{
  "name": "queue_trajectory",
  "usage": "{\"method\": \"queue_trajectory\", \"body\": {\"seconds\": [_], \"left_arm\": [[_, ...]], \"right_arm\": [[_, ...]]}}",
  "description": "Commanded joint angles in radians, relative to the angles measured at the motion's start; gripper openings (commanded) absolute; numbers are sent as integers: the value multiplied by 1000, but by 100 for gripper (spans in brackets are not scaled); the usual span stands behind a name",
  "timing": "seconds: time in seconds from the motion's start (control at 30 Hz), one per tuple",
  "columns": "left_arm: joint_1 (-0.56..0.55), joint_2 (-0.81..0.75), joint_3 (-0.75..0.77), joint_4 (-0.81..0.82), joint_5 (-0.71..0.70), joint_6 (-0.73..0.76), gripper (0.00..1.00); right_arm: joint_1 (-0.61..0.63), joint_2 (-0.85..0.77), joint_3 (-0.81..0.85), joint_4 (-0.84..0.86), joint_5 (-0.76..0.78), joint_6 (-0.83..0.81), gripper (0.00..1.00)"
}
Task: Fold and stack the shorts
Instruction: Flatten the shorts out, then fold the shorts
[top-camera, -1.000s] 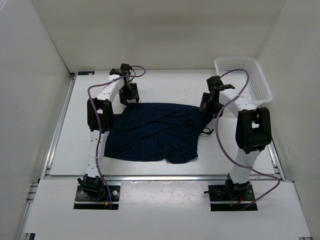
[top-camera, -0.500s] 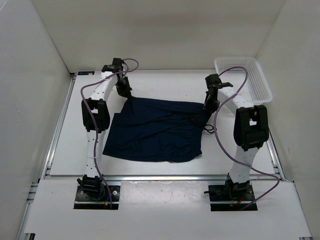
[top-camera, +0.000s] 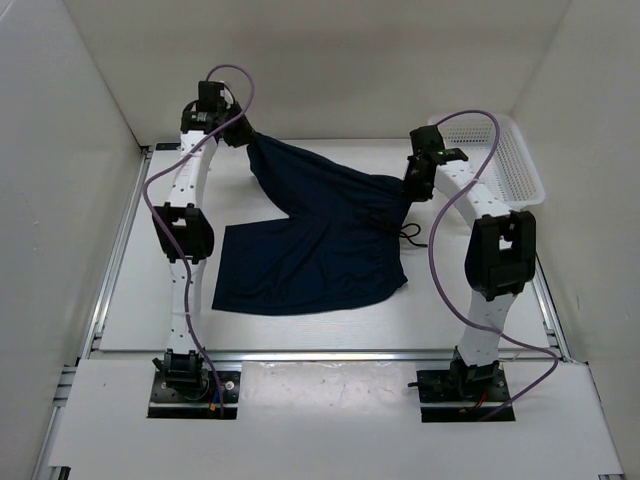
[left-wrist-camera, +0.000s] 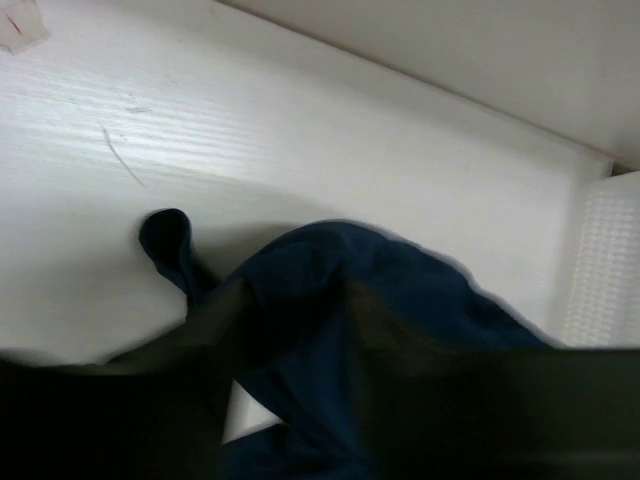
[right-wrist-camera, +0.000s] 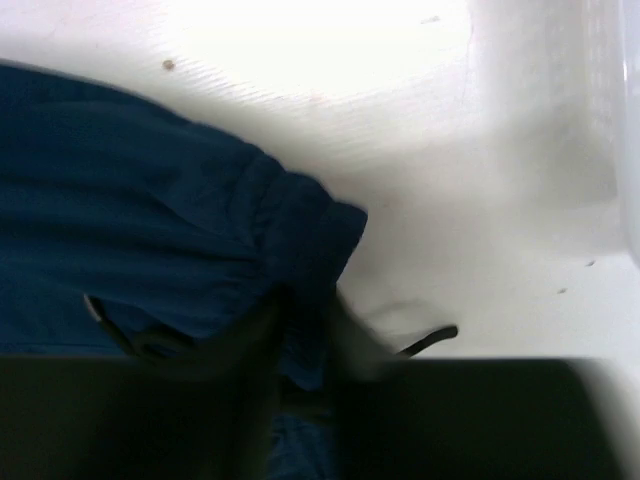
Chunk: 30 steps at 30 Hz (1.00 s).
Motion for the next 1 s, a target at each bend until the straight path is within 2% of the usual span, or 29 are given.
{"method": "queue_trajectory", "body": {"seconds": [0.0,0.03,0.07,0.17,0.33,0.5,0.6,0.63,0.67,0.7,0.73,0.83,0.87,0.97], "left_arm": [[4,69,45,70,-19,-52,54],[4,69,46,70,-10,-52,90],[4,58,46,70,-10,-52,100],[14,-5,-6,70,-48,-14,100],[48,-258,-259,61,-137,33,100],[92,-506,-578,22,-194,46,100],[93,-661,-840,-12,-194,11,100],[93,-740,-995,-12,-194,-17,100],[102,-779,-1073,-12,-194,-31,100],[102,-814,-1146,-12,-182,-43,100],[102,-885,-1283,-12,-171,-77,100],[102,-1006,-1469,-12,-136,-114,100],[102,-1032,-1575,-12,-136,-144,100],[102,-1106,-1737,-12,-136,-198,100]], "right_arm": [[-6,27,51,2,15,-10,50],[-6,27,52,2,15,-10,62],[-6,5,41,15,15,-10,76],[-6,-51,3,37,15,-10,83],[12,-175,-59,60,15,1,83],[23,-295,-195,60,-36,22,65],[33,-383,-329,60,-88,65,55],[45,-400,-365,60,-100,85,55],[45,-420,-437,60,-129,98,55],[45,-456,-476,51,-147,111,57],[45,-474,-511,51,-167,140,60],[54,-546,-651,51,-239,194,75],[54,-563,-683,51,-258,208,77],[54,-638,-803,86,-325,257,78]]}}
